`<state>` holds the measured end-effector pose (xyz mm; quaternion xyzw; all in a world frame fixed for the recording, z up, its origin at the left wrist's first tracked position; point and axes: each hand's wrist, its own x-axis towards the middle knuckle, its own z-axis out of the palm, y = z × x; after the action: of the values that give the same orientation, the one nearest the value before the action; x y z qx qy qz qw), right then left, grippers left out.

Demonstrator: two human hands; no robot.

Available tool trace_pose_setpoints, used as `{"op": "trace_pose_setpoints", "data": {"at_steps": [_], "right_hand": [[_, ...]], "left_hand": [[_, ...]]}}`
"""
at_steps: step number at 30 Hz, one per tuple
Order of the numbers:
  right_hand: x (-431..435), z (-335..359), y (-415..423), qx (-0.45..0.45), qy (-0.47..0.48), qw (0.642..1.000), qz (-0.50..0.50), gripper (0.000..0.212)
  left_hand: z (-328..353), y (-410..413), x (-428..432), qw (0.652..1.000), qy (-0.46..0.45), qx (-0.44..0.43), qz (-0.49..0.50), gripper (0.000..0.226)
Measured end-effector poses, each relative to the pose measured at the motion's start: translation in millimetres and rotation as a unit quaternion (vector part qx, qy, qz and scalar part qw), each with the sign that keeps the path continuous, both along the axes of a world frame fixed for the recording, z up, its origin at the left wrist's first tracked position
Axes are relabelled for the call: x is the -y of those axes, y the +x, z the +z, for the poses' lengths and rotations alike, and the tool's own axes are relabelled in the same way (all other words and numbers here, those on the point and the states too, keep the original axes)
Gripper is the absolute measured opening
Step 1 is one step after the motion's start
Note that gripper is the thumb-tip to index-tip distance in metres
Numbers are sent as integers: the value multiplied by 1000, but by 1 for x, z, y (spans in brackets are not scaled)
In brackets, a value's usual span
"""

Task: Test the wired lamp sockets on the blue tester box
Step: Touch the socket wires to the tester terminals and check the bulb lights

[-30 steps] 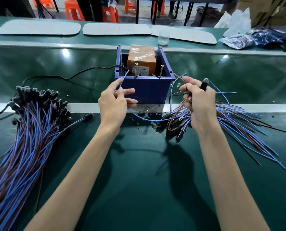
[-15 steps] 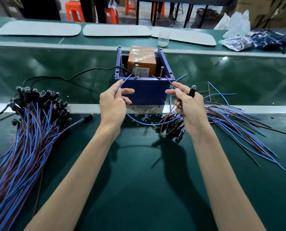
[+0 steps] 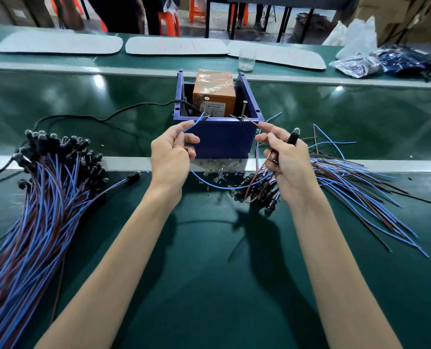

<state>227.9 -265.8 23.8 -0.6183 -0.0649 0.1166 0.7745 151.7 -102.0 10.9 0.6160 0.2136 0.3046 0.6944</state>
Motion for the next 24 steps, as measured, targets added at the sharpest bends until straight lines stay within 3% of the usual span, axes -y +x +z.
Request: {"op": "trace_pose_setpoints", "data": {"at_steps": [24], "right_hand": [[1, 3, -4, -6, 7, 1000, -9, 27]], "left_hand": [[2, -4, 0, 1000, 11, -11, -11, 39]]}}
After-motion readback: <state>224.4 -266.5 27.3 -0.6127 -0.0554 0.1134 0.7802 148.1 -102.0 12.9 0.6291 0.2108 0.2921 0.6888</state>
